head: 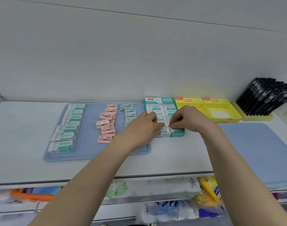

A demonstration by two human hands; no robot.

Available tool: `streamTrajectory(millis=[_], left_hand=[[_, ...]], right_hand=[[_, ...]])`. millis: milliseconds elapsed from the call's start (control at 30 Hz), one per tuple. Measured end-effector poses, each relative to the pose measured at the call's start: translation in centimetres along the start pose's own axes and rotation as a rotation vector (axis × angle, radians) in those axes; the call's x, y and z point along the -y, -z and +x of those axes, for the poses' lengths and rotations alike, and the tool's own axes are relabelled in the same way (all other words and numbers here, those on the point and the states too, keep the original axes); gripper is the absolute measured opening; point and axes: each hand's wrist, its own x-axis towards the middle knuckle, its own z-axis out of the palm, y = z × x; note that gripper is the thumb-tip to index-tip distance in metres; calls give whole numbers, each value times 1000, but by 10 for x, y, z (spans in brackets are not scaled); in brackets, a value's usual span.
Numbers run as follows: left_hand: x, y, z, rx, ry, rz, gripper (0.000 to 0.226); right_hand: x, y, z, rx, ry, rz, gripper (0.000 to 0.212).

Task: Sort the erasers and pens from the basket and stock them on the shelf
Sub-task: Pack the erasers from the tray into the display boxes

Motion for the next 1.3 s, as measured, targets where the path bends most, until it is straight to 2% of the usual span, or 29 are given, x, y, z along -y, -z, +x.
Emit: streamTrajectory(millis=[167,333,433,500,600,700,800,867,933,1133,1300], left_hand=[[-6,-2,7,51,8,78,54],[-4,-3,9,42,11,6,54],[4,2,-1,-42,19,-95,53],[15,11,-12,-128,51,-125,47],[46,30,-42,-329,170,-127,35],[93,44,-82,-463,361,-63,28],[135,55,-128,-354,595,-8,32],[150,56,-148,-236,662,-9,33],[156,54,-157,-156,660,-28,30],[162,55,-155,-154,632,-63,28],[167,61,-149,-109,614,-51,29]], right_hand=[[-7,-7,-5,-89,-19,78,8],[-10,-12,-6,-137,-31,75,10],[-5,-14,-1,-150,-18,0,4],[6,-19,4,-250,-4,-79,6],[35,-27,14,-382,114,-57,10],[82,-36,27,-395,288,20,15],[139,-57,50,-298,439,16,24],[178,-77,70,-204,510,-23,29],[211,-95,87,-138,553,-60,33],[250,-127,116,-48,532,-244,26],[253,-127,123,-34,467,-187,29]])
